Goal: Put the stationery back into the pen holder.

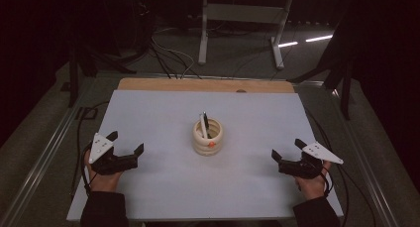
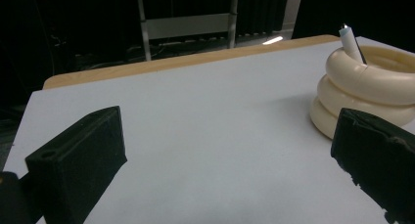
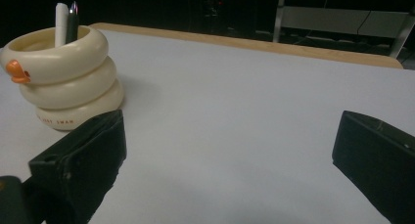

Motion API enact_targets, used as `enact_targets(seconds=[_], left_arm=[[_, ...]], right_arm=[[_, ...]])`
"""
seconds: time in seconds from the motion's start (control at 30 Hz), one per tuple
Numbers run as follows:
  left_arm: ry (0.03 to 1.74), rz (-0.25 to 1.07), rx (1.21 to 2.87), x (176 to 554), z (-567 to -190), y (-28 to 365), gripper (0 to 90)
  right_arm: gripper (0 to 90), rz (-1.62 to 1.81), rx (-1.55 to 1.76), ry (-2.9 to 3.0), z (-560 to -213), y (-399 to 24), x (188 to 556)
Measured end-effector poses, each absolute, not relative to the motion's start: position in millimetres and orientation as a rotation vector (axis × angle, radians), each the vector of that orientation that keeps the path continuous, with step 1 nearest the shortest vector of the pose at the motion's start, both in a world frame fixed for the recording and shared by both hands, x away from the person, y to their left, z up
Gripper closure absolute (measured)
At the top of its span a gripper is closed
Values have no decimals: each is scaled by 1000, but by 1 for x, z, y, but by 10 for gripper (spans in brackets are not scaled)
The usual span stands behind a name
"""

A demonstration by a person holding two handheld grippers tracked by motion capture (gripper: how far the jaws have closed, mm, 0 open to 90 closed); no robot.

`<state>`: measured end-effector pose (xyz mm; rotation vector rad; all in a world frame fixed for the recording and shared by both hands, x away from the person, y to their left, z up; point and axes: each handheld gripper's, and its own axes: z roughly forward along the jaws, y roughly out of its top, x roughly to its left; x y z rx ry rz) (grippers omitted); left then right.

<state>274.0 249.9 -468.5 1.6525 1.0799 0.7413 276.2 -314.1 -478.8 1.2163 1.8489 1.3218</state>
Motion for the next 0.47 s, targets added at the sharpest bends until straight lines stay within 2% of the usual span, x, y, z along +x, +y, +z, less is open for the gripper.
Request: enact_targets(seconds=[0.47], left_arm=[[1095,748,1667,275,-471,248,2]], right_arm=[[0,1298,1220,1845,-480,-313,276]])
